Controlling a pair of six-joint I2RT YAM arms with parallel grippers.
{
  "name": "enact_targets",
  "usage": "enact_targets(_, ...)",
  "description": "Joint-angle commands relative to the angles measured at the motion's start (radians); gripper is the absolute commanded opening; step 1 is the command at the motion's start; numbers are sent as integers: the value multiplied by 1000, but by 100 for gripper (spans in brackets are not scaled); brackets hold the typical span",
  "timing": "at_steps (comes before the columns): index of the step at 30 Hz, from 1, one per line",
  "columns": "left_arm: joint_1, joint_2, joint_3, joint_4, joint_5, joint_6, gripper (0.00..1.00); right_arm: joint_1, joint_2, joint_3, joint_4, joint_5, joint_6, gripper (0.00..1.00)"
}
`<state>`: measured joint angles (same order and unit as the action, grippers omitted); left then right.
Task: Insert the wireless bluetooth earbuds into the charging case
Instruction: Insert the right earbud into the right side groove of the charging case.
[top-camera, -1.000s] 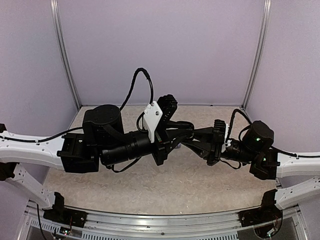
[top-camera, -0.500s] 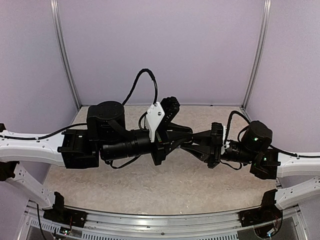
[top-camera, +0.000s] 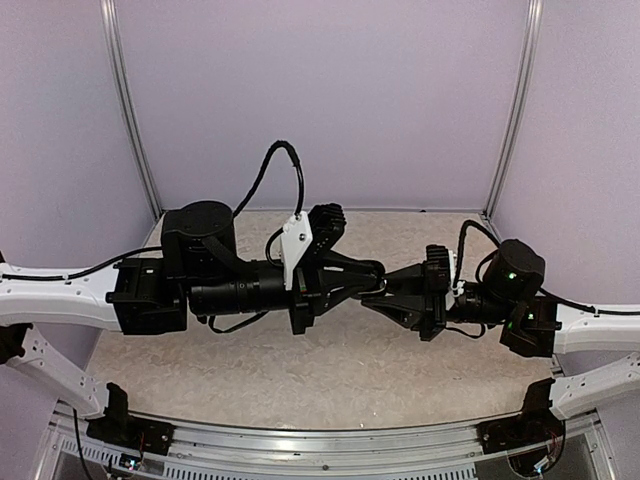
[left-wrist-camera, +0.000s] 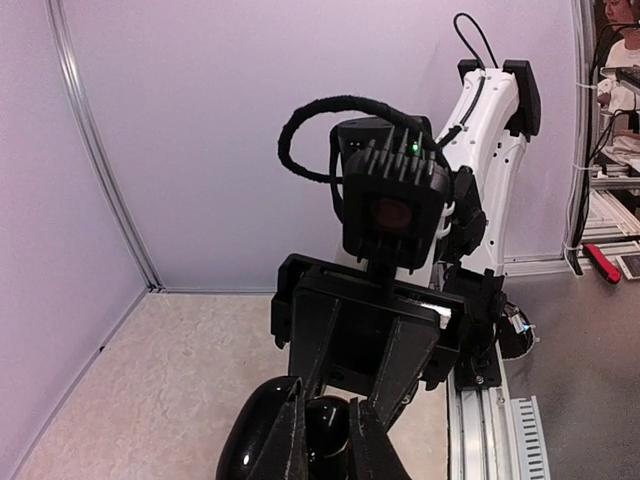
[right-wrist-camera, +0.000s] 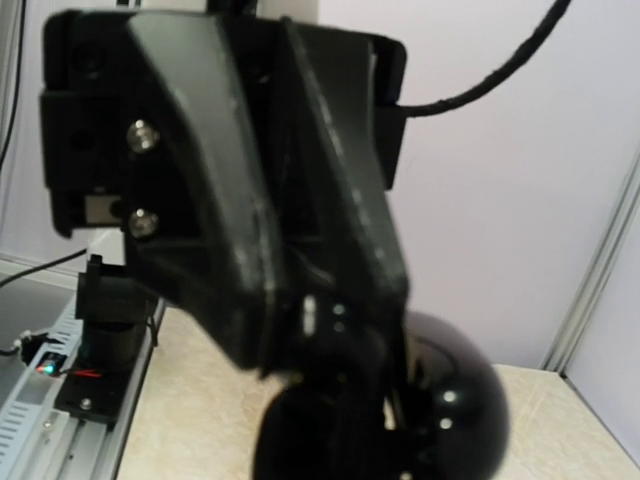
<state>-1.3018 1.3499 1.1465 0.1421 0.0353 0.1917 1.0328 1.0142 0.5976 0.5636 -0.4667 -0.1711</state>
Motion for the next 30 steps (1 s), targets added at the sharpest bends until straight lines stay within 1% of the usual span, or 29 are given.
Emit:
enact_targets(1,39,-1,-40,-72,-73,69,0,-1,-49,47,116,-109,35,0)
enact_targets(8,35,1,-21,-125,-92,142,0,-12,-40,52,110,-126,51,0)
enact_targets(15,29,34,29,-197,-96,154,0,-12,-11,70,75,-158,29,0)
enact_targets(18,29,41,38,-204,-96,152,6,-12,-9,73,67,-156,25,0)
enact_targets(25,27,32,60,-199,-99,141,8,-12,3,68,48,-144,9,0)
enact_targets(30,25,54,100,-251,-98,130,15,-11,6,71,42,-145,4,0)
